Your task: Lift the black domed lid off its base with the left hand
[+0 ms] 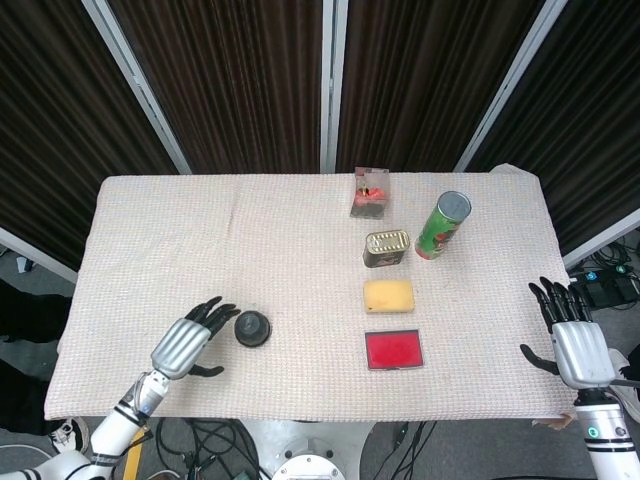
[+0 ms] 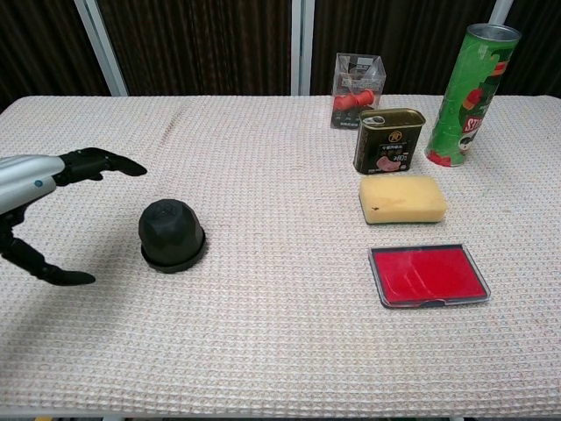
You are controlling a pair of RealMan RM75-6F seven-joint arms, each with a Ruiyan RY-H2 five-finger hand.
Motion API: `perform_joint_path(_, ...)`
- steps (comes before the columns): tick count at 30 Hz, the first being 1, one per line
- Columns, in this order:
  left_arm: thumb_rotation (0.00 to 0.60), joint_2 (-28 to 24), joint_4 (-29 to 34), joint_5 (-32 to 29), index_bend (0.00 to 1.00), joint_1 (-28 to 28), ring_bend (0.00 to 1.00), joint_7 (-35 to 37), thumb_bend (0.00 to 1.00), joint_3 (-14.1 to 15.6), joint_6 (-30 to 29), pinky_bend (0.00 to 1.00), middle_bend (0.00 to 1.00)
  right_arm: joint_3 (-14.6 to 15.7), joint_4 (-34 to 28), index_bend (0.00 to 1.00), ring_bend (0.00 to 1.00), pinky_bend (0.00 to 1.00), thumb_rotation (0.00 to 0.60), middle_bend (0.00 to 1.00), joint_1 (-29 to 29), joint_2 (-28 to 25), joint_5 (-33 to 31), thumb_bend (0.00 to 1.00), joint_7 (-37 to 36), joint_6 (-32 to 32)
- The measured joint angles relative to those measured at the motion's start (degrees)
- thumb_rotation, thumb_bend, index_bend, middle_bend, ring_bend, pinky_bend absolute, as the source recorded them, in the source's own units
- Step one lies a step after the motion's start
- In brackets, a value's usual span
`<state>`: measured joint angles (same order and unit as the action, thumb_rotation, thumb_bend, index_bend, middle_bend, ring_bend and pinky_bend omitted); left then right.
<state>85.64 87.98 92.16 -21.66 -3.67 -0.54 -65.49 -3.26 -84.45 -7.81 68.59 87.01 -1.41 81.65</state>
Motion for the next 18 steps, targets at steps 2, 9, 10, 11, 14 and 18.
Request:
perform_joint_path(2, 0.600, 1.10, -0.66, -0.39, 0.12, -0.66, 0.00, 0.14, 0.02, -0.23, 0.63, 0.16, 0.10, -0.02, 0.29, 0.00, 0.00, 0.00, 0.600, 0.02, -0.09, 0.13, -0.12, 0.10, -0.20, -0.20)
perform_joint_path(9, 0.600, 4.53, -3.43, -2.97, 0.12, -3.29, 0.00, -0.17, 0.02, -1.07, 4.45, 0.16, 0.11, -0.11, 0.97, 0.00, 0.00, 0.00, 0.600, 0.02, -0.07, 0.30, -0.19, 0.10, -1.03, 0.04)
perform_joint_path(10, 0.600, 4.96, -3.72, -3.41, 0.12, -3.70, 0.00, -0.16, 0.02, -1.24, 4.99, 0.16, 0.11, -0.17, 1.06, 0.00, 0.00, 0.00, 0.600, 0.02, -0.07, 0.30, -0.17, 0.10, -1.12, 0.13)
perform_joint_path(11, 0.600, 5.52, -4.07, -3.98, 0.12, -4.25, 0.00, -0.11, 0.02, -1.50, 5.68, 0.16, 0.11, -0.21, 1.11, 0.00, 0.00, 0.00, 0.600, 0.02, -0.08, 0.29, -0.20, 0.10, -1.13, 0.14)
perform_joint_path(14, 0.600, 6.66, -4.86, -5.01, 0.12, -5.65, 0.00, 0.02, 0.02, -2.14, 7.29, 0.16, 0.11, -0.26, 1.29, 0.00, 0.00, 0.00, 0.600, 0.02, -0.13, 0.37, -0.45, 0.10, -1.07, -0.06)
perform_joint_path(18, 0.600, 7.89, -6.16, -6.51, 0.12, -7.44, 0.00, 0.28, 0.02, -2.86, 9.58, 0.16, 0.12, -0.24, 1.49, 0.00, 0.00, 0.00, 0.600, 0.02, -0.21, 0.51, -0.72, 0.10, -1.00, -0.41)
